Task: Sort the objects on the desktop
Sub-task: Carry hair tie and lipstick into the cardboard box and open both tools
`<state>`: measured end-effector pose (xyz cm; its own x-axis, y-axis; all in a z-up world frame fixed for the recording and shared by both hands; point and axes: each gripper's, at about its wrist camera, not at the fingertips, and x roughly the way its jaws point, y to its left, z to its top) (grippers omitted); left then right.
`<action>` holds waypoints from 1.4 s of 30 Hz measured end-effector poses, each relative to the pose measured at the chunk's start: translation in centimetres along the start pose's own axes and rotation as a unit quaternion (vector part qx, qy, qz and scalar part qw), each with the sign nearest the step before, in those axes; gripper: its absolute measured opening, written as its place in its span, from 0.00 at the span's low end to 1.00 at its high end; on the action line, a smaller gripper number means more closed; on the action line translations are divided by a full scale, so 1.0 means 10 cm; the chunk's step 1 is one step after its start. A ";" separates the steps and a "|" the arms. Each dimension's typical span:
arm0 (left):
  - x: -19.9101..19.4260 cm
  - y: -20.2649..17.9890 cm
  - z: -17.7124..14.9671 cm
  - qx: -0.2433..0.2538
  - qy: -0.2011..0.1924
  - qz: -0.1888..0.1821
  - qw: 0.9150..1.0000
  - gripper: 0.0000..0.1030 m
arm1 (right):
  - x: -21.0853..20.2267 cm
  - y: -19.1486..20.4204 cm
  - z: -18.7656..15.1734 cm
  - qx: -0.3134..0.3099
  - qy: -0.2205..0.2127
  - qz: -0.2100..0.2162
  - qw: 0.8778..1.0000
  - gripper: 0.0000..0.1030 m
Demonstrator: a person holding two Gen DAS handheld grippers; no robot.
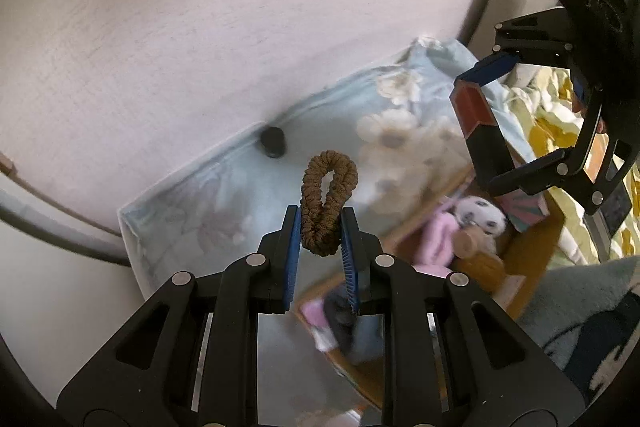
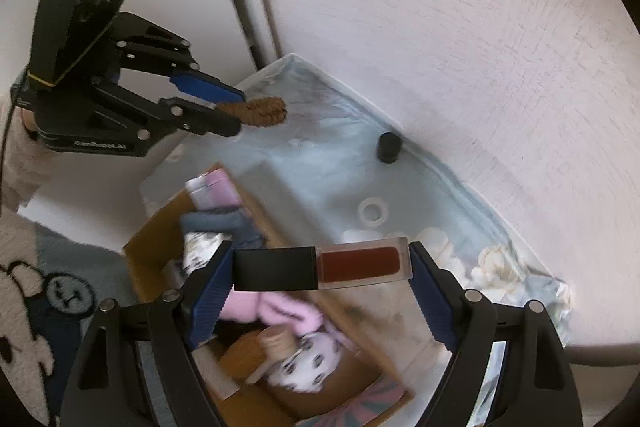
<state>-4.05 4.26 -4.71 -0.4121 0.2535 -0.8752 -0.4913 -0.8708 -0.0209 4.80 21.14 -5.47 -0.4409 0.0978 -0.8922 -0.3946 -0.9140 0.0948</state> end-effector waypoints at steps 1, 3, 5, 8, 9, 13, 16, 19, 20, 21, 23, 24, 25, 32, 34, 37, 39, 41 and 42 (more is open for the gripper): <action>-0.03 -0.05 -0.02 0.002 0.000 -0.002 1.000 0.17 | -0.03 0.04 -0.05 0.002 0.001 0.003 1.000 0.78; -0.09 -0.14 -0.13 0.005 0.001 -0.005 1.000 0.17 | -0.03 0.10 -0.13 0.009 0.001 0.005 1.000 0.78; -0.09 -0.26 -0.21 0.004 0.006 -0.012 1.000 0.17 | -0.02 0.14 -0.22 0.019 0.005 0.010 1.000 0.78; -0.01 -0.34 -0.31 -0.008 0.018 -0.032 0.999 0.17 | 0.07 0.20 -0.34 0.023 0.013 0.017 1.000 0.78; 0.00 -0.33 -0.32 -0.010 0.019 -0.033 0.999 0.17 | 0.13 0.22 -0.37 0.022 0.018 0.017 0.999 0.78; 0.06 -0.40 -0.41 -0.012 0.030 -0.033 0.999 0.17 | 0.27 0.32 -0.50 0.019 0.035 0.020 0.999 0.78; 0.13 -0.43 -0.47 -0.016 0.040 -0.031 0.999 0.17 | 0.34 0.36 -0.58 0.022 0.039 0.028 0.999 0.78; 0.23 -0.38 -0.52 -0.035 0.053 -0.034 0.997 0.17 | 0.43 0.36 -0.66 0.028 0.048 0.022 0.998 0.78; 0.25 -0.37 -0.53 -0.038 0.054 -0.034 0.997 0.17 | 0.45 0.35 -0.68 0.032 0.051 0.021 0.998 0.78; 0.26 -0.38 -0.55 -0.039 0.056 -0.033 0.997 0.17 | 0.46 0.33 -0.70 0.035 0.054 0.022 0.998 0.78; 0.29 -0.41 -0.57 -0.031 0.058 -0.025 0.998 0.17 | 0.46 0.32 -0.73 0.039 0.055 0.023 0.997 0.78; 0.31 -0.43 -0.59 -0.025 0.061 -0.021 0.998 0.17 | 0.46 0.31 -0.73 0.040 0.057 0.023 0.997 0.78; 0.33 -0.45 -0.59 -0.022 0.063 -0.020 0.998 0.17 | 0.46 0.31 -0.74 0.040 0.058 0.022 0.997 0.78; 0.42 -0.54 -0.62 -0.002 0.075 -0.014 0.997 0.17 | 0.51 0.30 -0.77 0.036 0.066 0.016 0.997 0.78; 0.44 -0.56 -0.62 0.003 0.082 -0.009 0.997 0.18 | 0.55 0.28 -0.77 0.043 0.074 0.014 0.996 0.79; 0.45 -0.59 -0.64 0.002 0.100 -0.008 0.995 0.31 | 0.60 0.26 -0.79 0.058 0.088 0.022 0.994 0.79; 0.40 -0.63 -0.65 0.008 0.095 -0.019 0.995 1.00 | 0.58 0.28 -0.80 0.060 0.077 0.029 0.995 0.91; 0.35 -0.66 -0.67 0.016 0.078 -0.015 0.997 1.00 | 0.54 0.30 -0.81 0.054 0.068 0.028 0.996 1.00; 0.33 -0.67 -0.67 0.018 0.074 -0.012 0.997 1.00 | 0.54 0.31 -0.81 0.052 0.071 0.029 0.996 1.00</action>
<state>3.00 8.10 -10.74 -0.2832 0.2067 -0.9365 -0.5278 -0.8489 -0.0278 7.76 15.66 -13.58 -0.3496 -0.0172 -0.9367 -0.4567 -0.8699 0.1864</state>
